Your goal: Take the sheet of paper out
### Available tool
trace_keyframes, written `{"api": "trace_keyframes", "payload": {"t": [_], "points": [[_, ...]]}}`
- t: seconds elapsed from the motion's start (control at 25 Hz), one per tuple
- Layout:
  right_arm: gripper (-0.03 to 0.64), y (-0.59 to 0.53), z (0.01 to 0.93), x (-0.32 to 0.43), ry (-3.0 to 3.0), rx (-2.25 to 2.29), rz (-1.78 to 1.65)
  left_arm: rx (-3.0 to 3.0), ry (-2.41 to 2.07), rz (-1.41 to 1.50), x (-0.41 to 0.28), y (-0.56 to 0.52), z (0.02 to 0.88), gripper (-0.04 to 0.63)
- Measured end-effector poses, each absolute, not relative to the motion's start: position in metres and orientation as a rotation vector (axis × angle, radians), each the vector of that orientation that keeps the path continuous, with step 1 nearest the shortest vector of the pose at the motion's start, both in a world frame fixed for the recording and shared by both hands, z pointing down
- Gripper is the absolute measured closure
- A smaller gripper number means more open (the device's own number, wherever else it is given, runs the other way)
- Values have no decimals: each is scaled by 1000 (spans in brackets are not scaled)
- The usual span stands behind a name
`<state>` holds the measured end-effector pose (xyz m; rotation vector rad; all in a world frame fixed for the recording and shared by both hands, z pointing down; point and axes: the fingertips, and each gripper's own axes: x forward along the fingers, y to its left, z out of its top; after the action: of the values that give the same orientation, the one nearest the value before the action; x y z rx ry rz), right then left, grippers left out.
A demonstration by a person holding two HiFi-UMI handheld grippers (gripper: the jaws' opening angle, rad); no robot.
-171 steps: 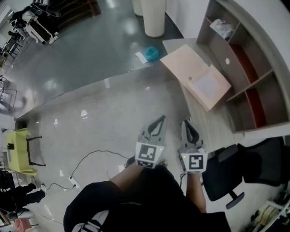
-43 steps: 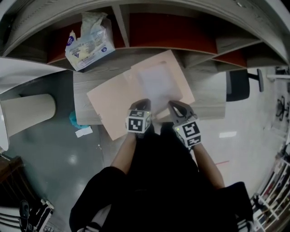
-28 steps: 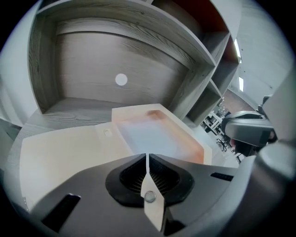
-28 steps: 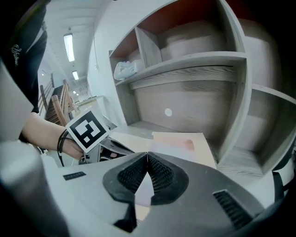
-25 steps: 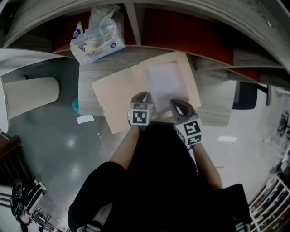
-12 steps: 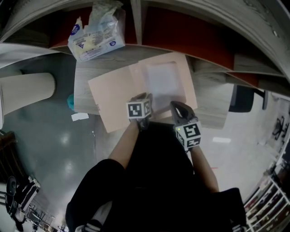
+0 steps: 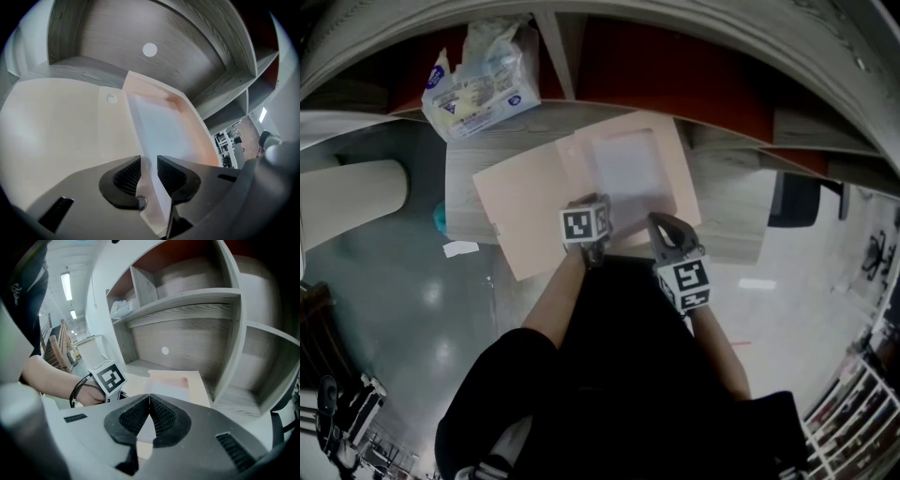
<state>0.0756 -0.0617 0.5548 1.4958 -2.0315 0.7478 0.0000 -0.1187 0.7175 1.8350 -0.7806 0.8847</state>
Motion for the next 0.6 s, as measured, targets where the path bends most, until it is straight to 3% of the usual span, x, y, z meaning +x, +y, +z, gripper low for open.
{"api": "trace_keyframes", "payload": {"t": [0.6], "points": [[600,-63,556,82,-2039,1481,750,1825,-846,897,3,-126,721,485]]}}
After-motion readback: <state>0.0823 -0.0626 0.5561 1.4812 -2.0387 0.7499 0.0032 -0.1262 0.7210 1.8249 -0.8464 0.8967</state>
